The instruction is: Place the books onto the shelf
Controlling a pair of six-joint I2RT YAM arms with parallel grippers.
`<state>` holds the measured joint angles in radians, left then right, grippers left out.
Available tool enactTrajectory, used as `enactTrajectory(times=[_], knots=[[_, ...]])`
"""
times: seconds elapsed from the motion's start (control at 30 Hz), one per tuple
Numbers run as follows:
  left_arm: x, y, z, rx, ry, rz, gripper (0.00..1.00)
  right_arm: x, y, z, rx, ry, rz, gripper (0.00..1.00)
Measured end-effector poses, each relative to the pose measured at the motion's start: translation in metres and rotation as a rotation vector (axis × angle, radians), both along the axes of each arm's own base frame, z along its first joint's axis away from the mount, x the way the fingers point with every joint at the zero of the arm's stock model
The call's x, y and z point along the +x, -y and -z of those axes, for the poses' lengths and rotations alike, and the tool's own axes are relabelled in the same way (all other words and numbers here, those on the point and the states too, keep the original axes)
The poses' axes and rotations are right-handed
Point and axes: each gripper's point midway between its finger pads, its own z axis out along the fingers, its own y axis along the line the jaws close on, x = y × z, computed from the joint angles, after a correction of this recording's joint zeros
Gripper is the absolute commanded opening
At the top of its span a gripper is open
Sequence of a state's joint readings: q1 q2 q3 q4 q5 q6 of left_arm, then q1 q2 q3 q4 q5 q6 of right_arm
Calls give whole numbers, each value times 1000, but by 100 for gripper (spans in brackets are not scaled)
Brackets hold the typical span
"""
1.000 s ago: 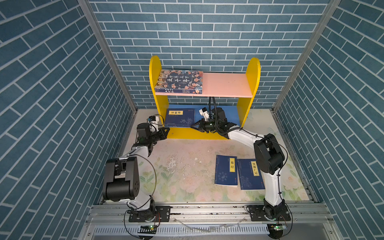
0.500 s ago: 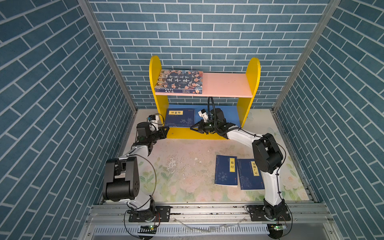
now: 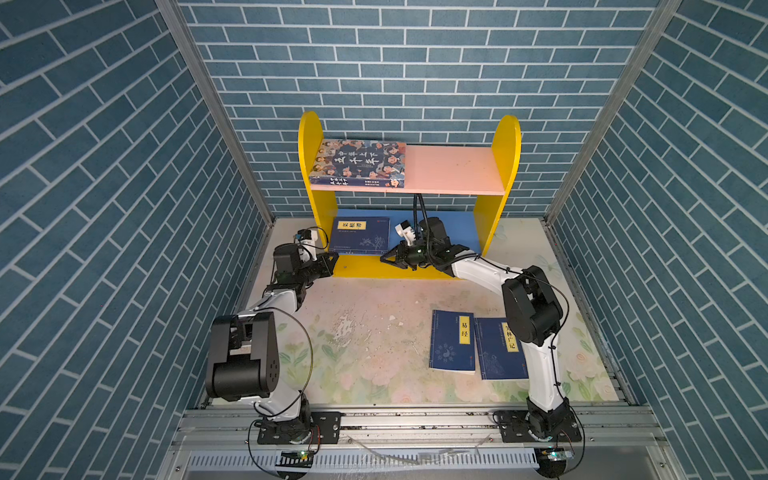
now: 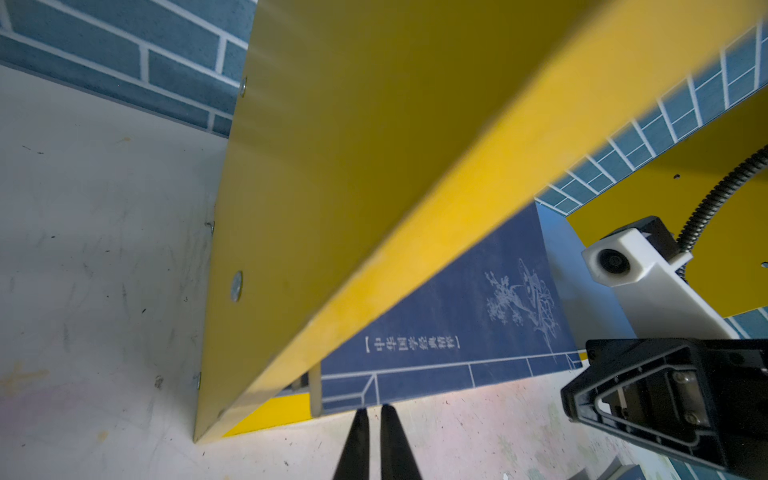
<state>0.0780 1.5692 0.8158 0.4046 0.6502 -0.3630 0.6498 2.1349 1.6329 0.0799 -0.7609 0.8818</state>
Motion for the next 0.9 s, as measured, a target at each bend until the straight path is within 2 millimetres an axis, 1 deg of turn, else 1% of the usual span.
enactTrajectory(times=[0.27, 0.7, 0.9], knots=[[0, 0, 0, 0, 0, 0, 10, 7, -3, 0, -3, -4, 2, 5], [1, -1, 0, 2, 2, -4, 10, 11, 0, 1, -13, 1, 3, 5], [2, -4, 0, 6, 2, -15, 10, 17, -1, -2, -8, 11, 6, 5]])
